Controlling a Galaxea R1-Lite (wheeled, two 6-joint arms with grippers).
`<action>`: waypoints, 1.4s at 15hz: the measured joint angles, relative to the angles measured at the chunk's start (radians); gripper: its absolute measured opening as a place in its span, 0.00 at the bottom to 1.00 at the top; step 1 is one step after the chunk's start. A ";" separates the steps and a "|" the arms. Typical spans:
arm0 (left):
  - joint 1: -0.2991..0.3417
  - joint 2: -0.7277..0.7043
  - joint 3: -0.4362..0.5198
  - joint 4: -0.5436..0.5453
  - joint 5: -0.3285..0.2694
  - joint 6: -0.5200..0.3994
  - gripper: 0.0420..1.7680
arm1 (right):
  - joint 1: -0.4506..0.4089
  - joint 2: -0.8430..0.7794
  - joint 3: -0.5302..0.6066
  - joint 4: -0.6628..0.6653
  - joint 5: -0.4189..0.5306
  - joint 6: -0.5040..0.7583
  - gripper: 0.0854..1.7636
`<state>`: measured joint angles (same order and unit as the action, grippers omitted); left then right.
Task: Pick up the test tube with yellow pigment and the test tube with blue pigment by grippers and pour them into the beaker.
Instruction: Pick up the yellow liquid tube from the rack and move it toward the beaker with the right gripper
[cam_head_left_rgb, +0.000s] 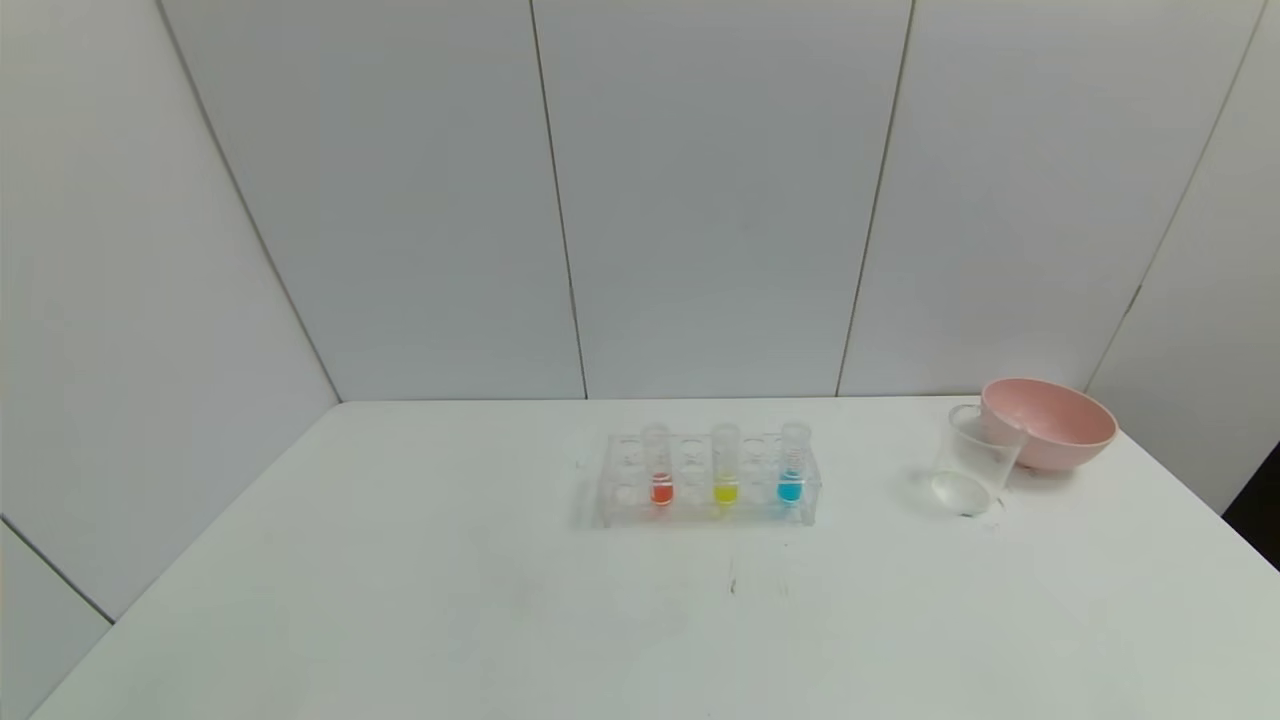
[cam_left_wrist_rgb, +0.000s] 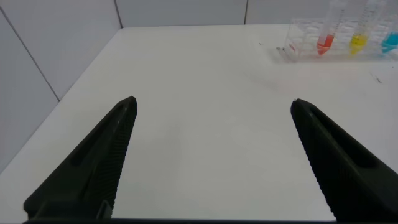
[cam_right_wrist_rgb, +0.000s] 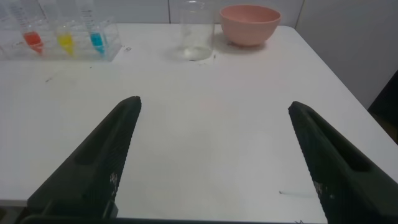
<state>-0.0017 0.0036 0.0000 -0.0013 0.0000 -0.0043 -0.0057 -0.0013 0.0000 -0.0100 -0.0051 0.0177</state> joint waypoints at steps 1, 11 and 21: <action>0.000 0.000 0.000 0.000 0.000 0.000 1.00 | 0.000 0.000 -0.002 0.001 -0.003 0.000 0.97; 0.000 0.000 0.000 0.000 0.000 0.000 1.00 | -0.003 0.228 -0.211 -0.043 0.027 0.000 0.97; 0.000 0.000 0.000 0.000 0.000 0.000 1.00 | 0.074 1.068 -0.255 -0.749 -0.036 0.047 0.97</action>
<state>-0.0017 0.0036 0.0000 -0.0013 0.0000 -0.0038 0.0687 1.0670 -0.2553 -0.7589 -0.0409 0.0649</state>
